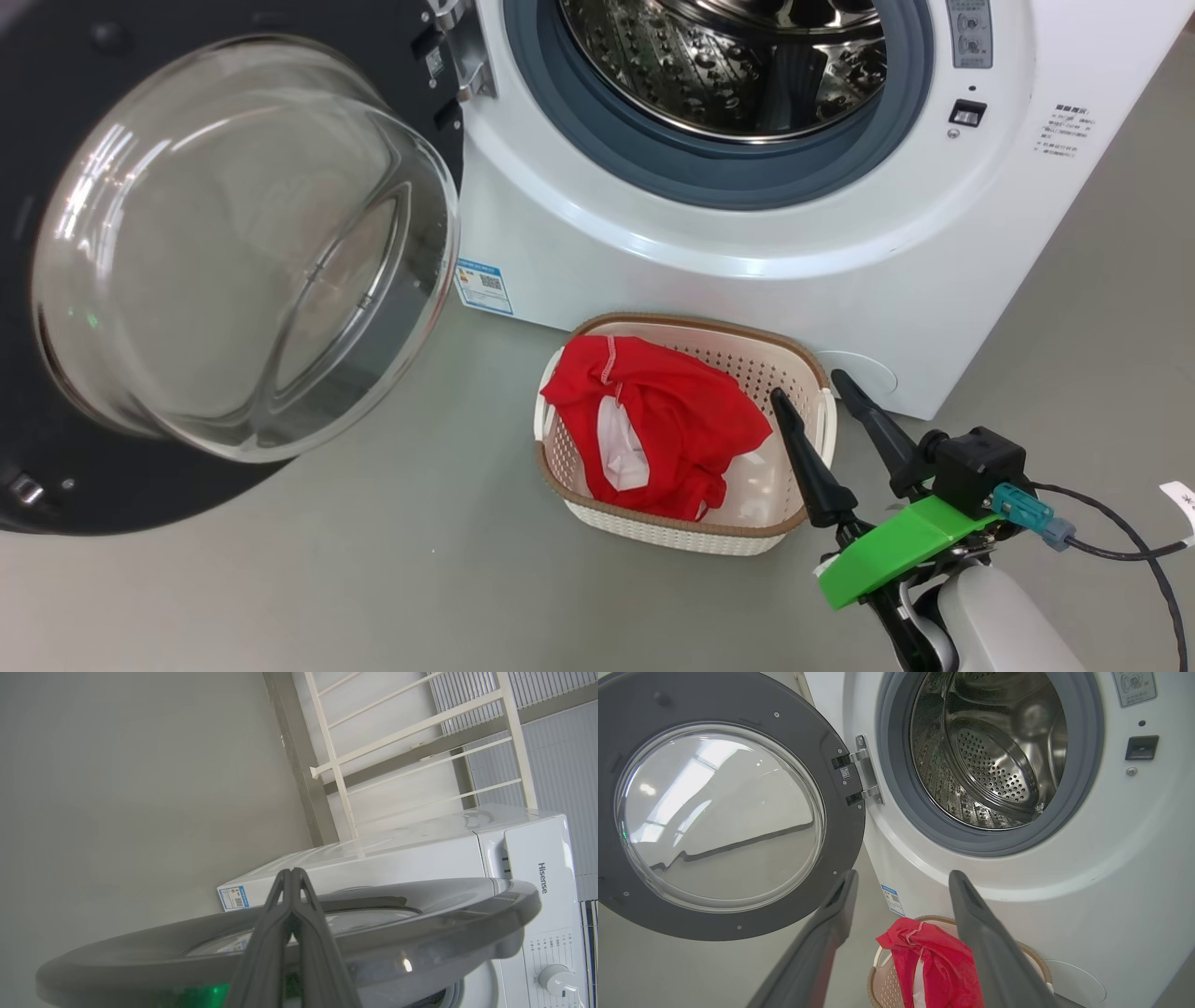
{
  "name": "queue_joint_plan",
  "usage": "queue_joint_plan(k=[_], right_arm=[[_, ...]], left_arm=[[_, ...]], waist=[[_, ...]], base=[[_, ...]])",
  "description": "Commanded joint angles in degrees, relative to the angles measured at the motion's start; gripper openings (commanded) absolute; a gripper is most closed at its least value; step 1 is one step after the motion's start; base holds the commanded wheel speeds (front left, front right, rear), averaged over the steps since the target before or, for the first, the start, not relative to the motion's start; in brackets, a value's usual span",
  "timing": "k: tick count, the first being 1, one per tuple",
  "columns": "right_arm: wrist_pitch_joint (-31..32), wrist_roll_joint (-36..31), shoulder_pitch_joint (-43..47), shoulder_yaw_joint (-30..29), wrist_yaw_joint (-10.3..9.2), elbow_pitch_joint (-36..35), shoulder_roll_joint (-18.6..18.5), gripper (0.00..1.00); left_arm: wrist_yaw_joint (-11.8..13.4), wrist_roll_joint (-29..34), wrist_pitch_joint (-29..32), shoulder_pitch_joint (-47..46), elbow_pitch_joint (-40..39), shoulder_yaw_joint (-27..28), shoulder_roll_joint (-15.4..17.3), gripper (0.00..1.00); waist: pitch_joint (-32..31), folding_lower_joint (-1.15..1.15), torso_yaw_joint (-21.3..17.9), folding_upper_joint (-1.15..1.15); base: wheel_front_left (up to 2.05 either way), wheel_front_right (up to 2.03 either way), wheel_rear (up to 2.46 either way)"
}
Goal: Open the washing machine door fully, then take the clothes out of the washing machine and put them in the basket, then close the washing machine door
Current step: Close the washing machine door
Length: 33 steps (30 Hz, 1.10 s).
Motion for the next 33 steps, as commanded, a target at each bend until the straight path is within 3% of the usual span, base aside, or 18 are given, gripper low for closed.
queue_joint_plan(k=[1, 17, 33], right_arm=[[-0.3, -0.6, -0.7, 1.2, 0.09, -1.4, 0.6, 1.0], [-0.3, 0.5, 0.9, 1.0, 0.09, -1.8, 0.5, 1.0], [-0.3, 1.1, 2.2, 0.9, 0.09, -2.5, 0.4, 1.0]], left_arm=[[-1.2, 0.2, 2.4, -0.9, -1.3, 0.3, 3.2, 0.0], [-3.2, -3.8, 17.7, 5.5, -12.4, -1.1, 1.8, 0.0], [4.4, -8.0, 23.5, 16.3, -35.2, 0.2, -0.4, 0.0]], waist=[[-0.4, 0.0, 0.1, 0.0], [-2.7, 0.0, -0.1, 0.0], [-3.9, 0.0, -2.0, 0.0]], base=[[0.0, 0.0, 0.0], [0.0, 0.0, 0.0], [0.0, 0.0, 0.0]])
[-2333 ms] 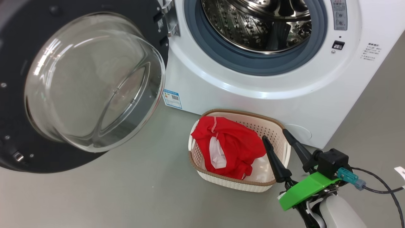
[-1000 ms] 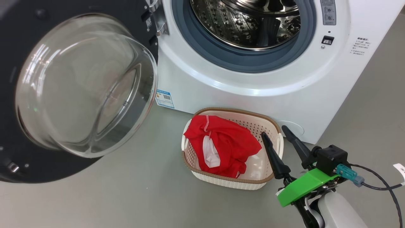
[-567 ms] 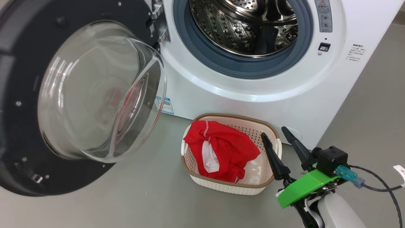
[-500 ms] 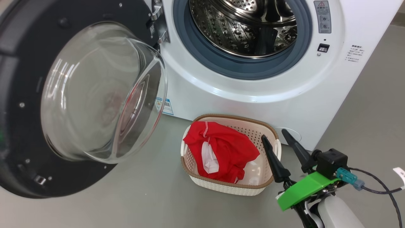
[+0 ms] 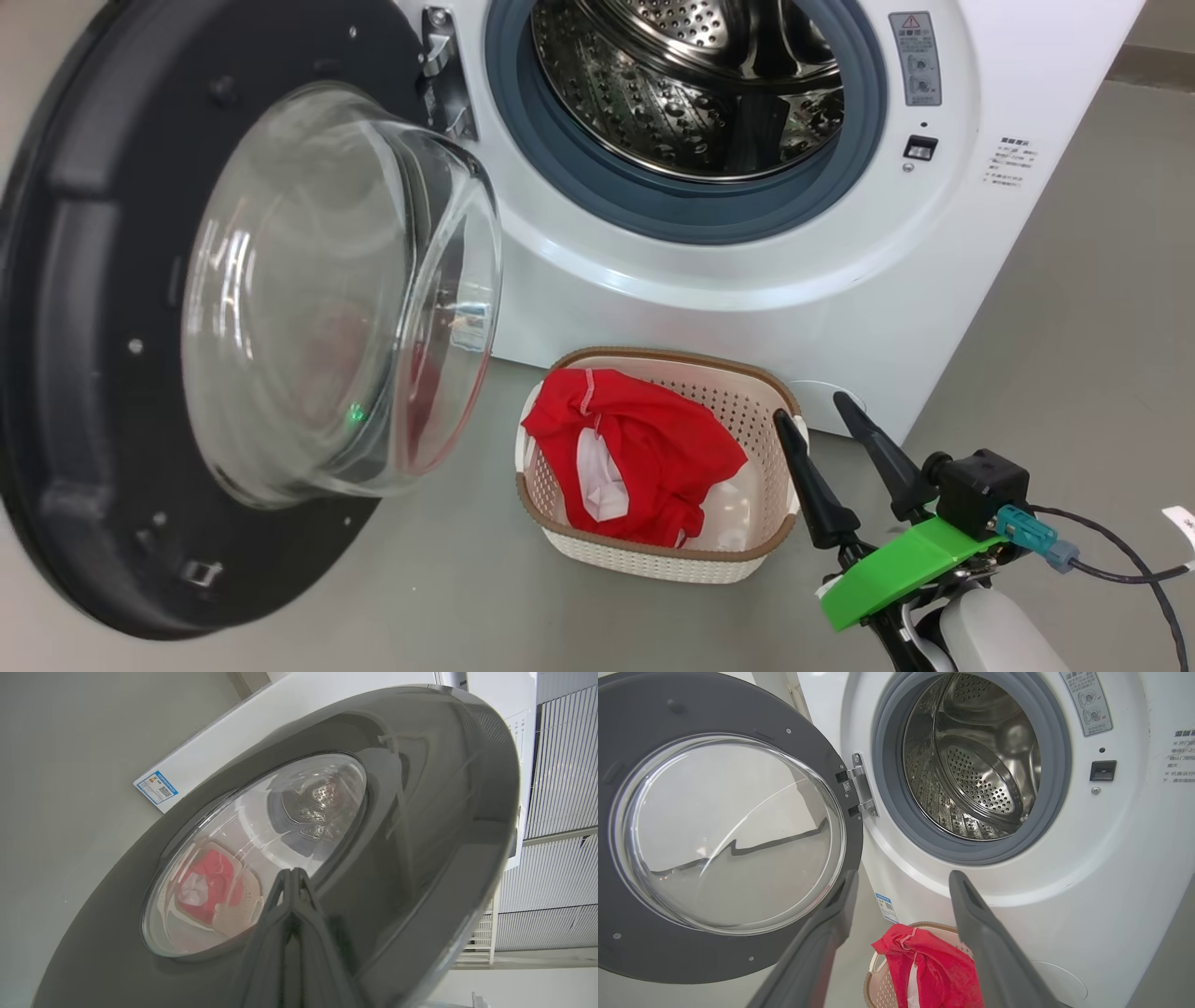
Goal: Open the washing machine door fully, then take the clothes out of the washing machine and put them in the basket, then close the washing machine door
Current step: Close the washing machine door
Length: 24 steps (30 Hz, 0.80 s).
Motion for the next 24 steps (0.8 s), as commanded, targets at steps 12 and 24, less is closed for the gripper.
queue_joint_plan(k=[12, 24], right_arm=[[-0.3, 0.0, -0.5, 1.3, 0.09, -1.6, 0.5, 1.0], [-0.3, 0.3, -0.3, 1.5, 0.09, -1.6, 0.3, 1.0]], left_arm=[[5.8, -2.4, 2.7, 5.4, -18.3, 1.4, -0.1, 0.0], [8.4, -2.4, 1.9, 8.1, -26.8, 0.8, -2.2, 0.0]], waist=[[0.1, 0.0, -1.3, 0.0], [-0.3, 0.0, -3.2, 0.0]], base=[[0.0, 0.0, 0.0], [0.0, 0.0, 0.0]])
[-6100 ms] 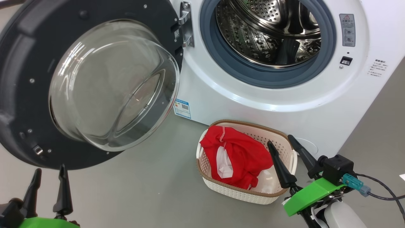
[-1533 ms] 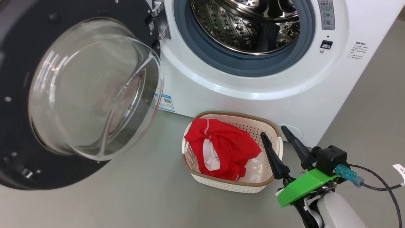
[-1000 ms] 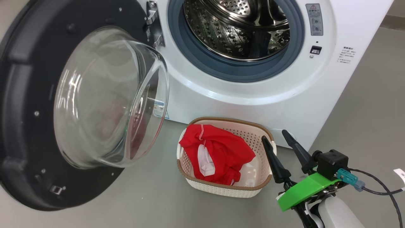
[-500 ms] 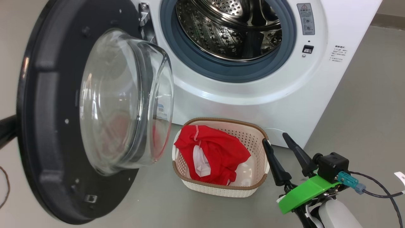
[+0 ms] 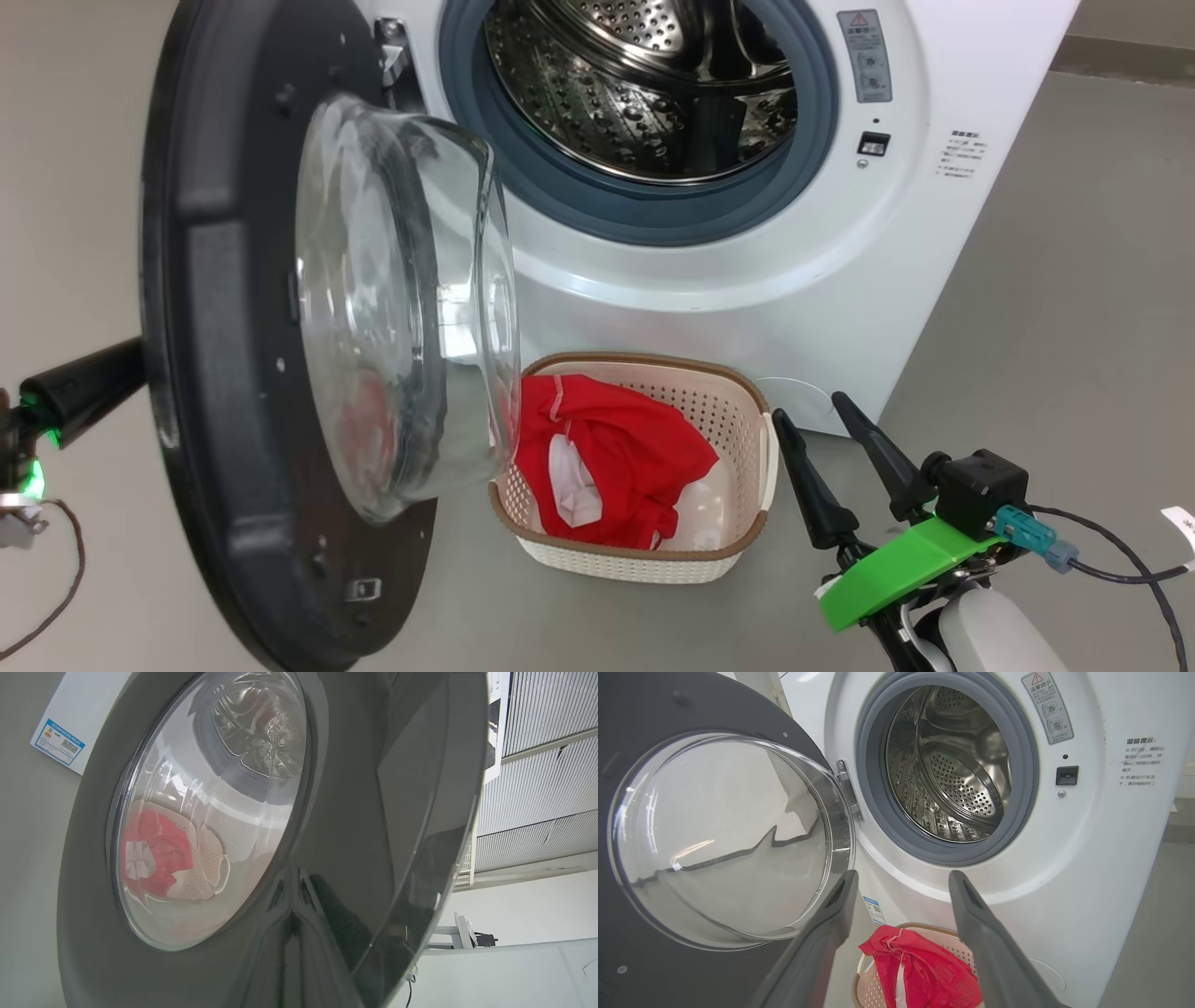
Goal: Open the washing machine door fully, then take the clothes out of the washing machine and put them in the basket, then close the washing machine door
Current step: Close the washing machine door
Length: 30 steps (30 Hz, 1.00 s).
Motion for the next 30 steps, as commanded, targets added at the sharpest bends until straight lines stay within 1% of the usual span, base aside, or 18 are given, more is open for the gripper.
queue_joint_plan(k=[1, 8, 24, 30], right_arm=[[-0.3, 0.2, -0.4, 1.4, 0.09, -1.4, 0.3, 1.0], [-0.3, 0.2, -0.6, 1.7, 0.09, -1.5, 0.3, 1.0], [-0.3, 0.4, 0.0, 1.7, 0.09, -1.9, 0.1, 1.0], [-0.3, 0.2, 0.0, 1.6, 0.09, -2.2, 0.2, 1.0]], left_arm=[[0.1, -0.9, 0.2, -1.2, -2.4, 1.9, 1.9, 0.0], [0.3, -0.7, -0.6, -0.9, -4.4, 1.5, 0.6, 0.0], [0.1, 1.3, -4.4, -1.5, -5.4, 0.9, -2.4, 0.0], [-1.4, 2.6, -6.7, -2.1, -5.5, 1.1, -3.2, 0.0]], waist=[[-0.1, 0.0, -0.3, 0.0], [0.1, 0.0, -2.8, 0.0], [-0.3, 0.0, -10.2, 0.0], [0.3, 0.0, -13.2, 0.0]], base=[[0.0, 0.0, 0.0], [0.0, 0.0, 0.0], [0.0, 0.0, 0.0], [0.0, 0.0, 0.0]])
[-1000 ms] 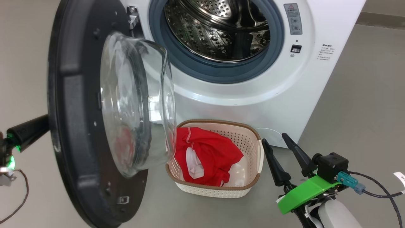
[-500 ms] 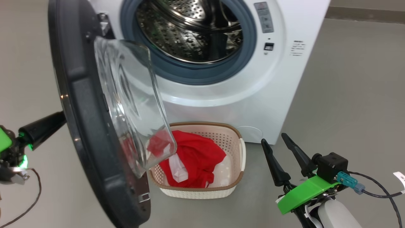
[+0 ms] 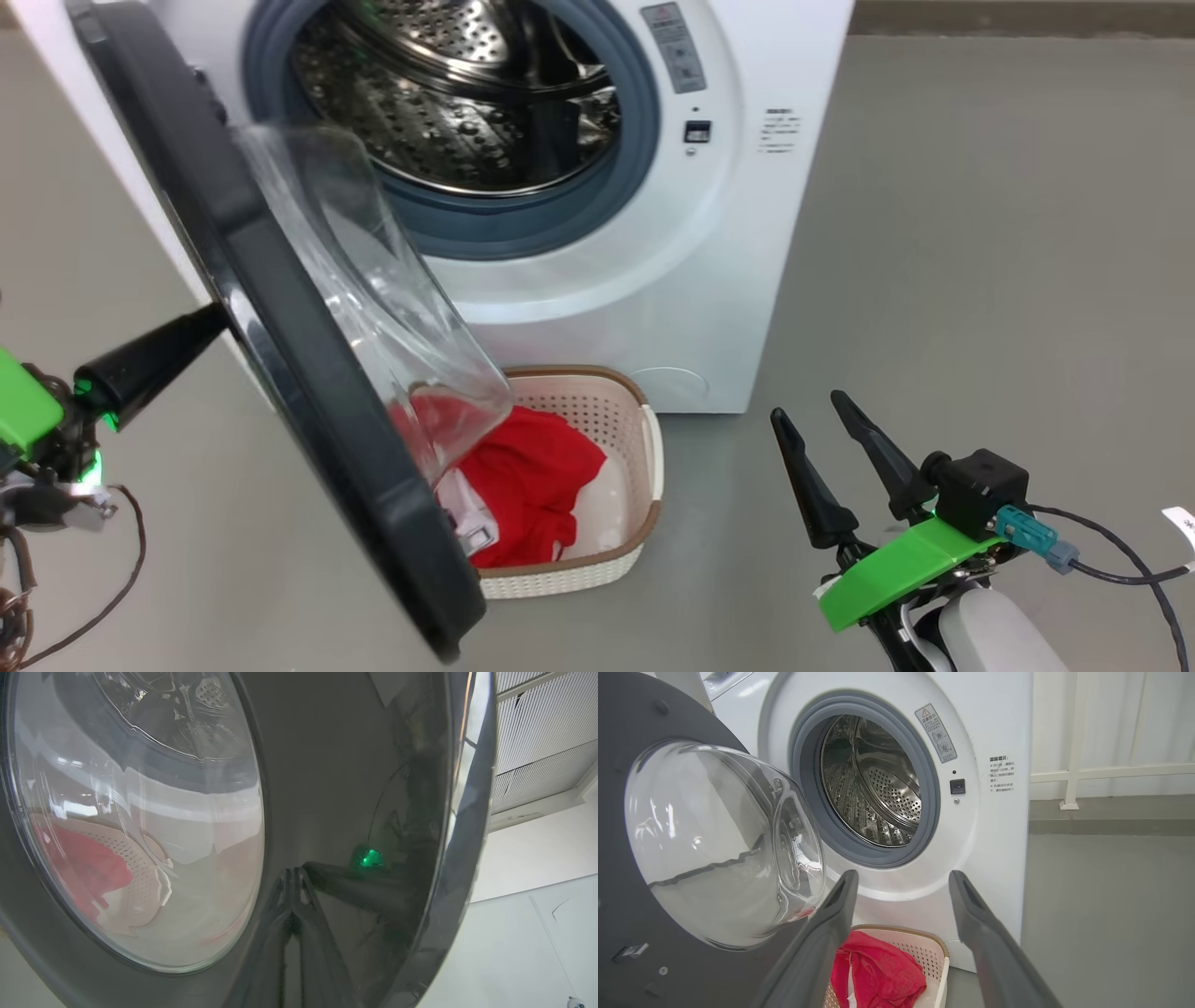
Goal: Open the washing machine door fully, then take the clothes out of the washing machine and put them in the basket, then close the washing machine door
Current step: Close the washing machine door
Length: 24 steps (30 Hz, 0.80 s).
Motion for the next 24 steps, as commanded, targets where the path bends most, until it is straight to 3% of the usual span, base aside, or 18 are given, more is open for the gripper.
queue_joint_plan(k=[1, 9, 24], right_arm=[[-0.3, 0.1, -0.1, 1.3, 0.09, -1.7, 0.3, 1.0], [-0.3, -0.6, 0.1, 0.8, 0.09, -2.5, 0.6, 1.0], [-0.3, -1.3, 0.2, 0.4, 0.09, -3.9, 1.6, 1.0]], left_arm=[[-1.2, 0.6, -0.7, -2.9, -1.9, 2.1, 1.4, 0.0], [-1.9, 1.5, -2.8, -4.1, -1.2, 2.8, 0.8, 0.0], [-0.8, 5.6, -9.9, -7.7, 2.2, 5.2, 0.3, 0.0]], waist=[[0.6, 0.0, -2.3, 0.0], [1.8, 0.0, -7.7, 0.0], [4.3, 0.0, -16.4, 0.0]], base=[[0.0, 0.0, 0.0], [0.0, 0.0, 0.0], [0.0, 0.0, 0.0]])
